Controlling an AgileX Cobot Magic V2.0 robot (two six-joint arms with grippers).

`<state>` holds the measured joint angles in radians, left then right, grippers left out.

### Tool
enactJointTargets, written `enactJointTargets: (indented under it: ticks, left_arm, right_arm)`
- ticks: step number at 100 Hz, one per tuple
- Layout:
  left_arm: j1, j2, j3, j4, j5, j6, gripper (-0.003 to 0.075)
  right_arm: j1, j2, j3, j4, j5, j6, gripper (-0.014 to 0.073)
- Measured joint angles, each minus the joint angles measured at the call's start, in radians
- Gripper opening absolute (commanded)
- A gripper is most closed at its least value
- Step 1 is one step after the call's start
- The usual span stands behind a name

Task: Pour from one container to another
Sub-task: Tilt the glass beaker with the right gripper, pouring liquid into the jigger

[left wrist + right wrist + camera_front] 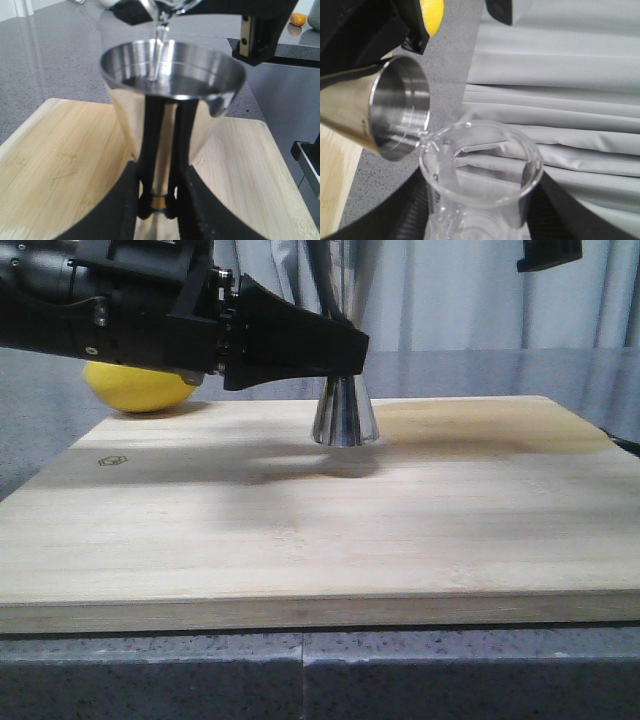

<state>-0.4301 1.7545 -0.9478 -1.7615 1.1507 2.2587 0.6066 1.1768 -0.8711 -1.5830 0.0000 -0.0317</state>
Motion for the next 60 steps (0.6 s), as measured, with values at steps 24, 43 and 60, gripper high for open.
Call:
enactJointTargets:
  ticks: [24, 43, 60]
  left_arm:
    - [0.0, 0.0, 0.0, 0.0, 0.0, 0.0, 0.0008]
    - [0.0, 0.0, 0.0, 0.0, 0.0, 0.0, 0.0008]
    - [0.0, 0.0, 0.0, 0.0, 0.0, 0.0, 0.0008]
  right_arm:
    - [0.0, 0.0, 0.0, -0.01, 0.0, 0.0, 0.0196]
    - [0.0, 0.0, 0.0, -0.035, -0.005, 0.0, 0.0196]
    - [0.0, 0.0, 0.0, -0.041, -0.007, 0.0, 0.0196]
